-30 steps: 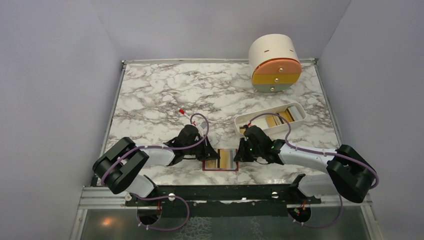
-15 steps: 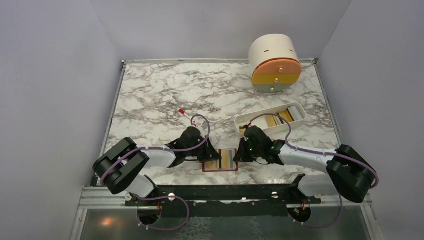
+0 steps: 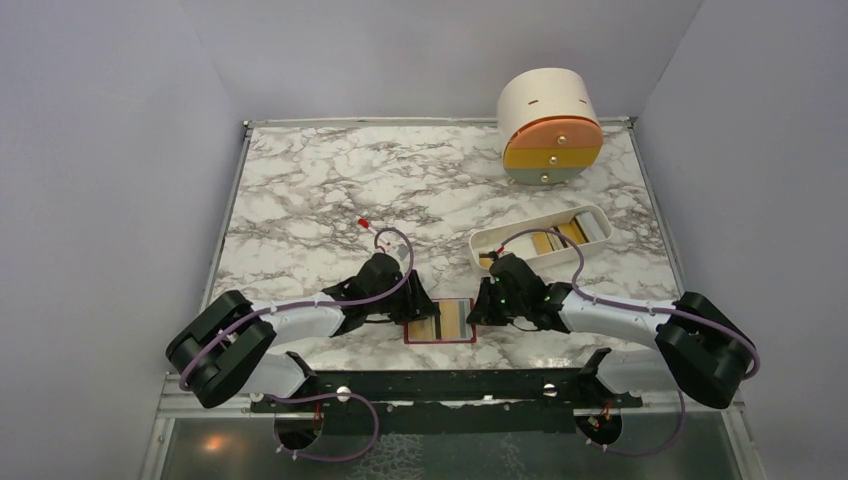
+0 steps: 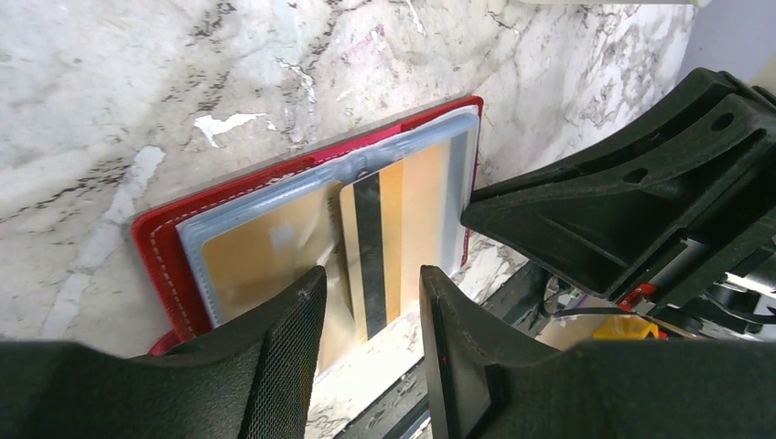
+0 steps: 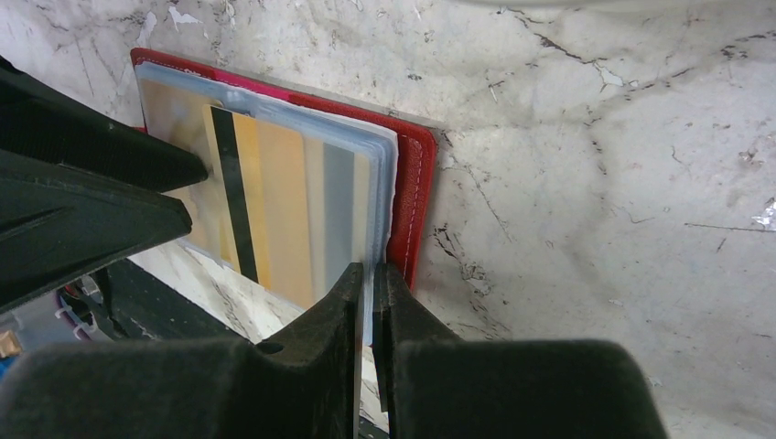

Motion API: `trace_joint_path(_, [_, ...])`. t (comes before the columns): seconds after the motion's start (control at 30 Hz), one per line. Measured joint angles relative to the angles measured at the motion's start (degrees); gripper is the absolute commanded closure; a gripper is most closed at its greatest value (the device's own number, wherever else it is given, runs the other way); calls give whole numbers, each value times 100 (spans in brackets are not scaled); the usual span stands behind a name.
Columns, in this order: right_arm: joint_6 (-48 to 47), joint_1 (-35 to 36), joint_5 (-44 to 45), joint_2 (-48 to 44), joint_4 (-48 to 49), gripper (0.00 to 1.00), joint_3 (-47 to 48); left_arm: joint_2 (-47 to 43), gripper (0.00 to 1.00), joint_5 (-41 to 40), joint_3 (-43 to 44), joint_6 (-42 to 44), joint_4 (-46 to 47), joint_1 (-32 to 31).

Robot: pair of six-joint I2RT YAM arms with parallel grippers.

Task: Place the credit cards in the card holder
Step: Insert the credit card into the card holder.

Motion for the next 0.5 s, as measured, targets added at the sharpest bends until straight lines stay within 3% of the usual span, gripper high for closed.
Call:
trace_joint_path(0.23, [15, 4, 0, -28, 20, 92, -20, -72, 54, -70, 0, 44, -140, -11])
trace_joint_path(0.5, [13, 4, -2, -31, 20, 92, -20, 181, 64, 20, 20, 0, 107, -55])
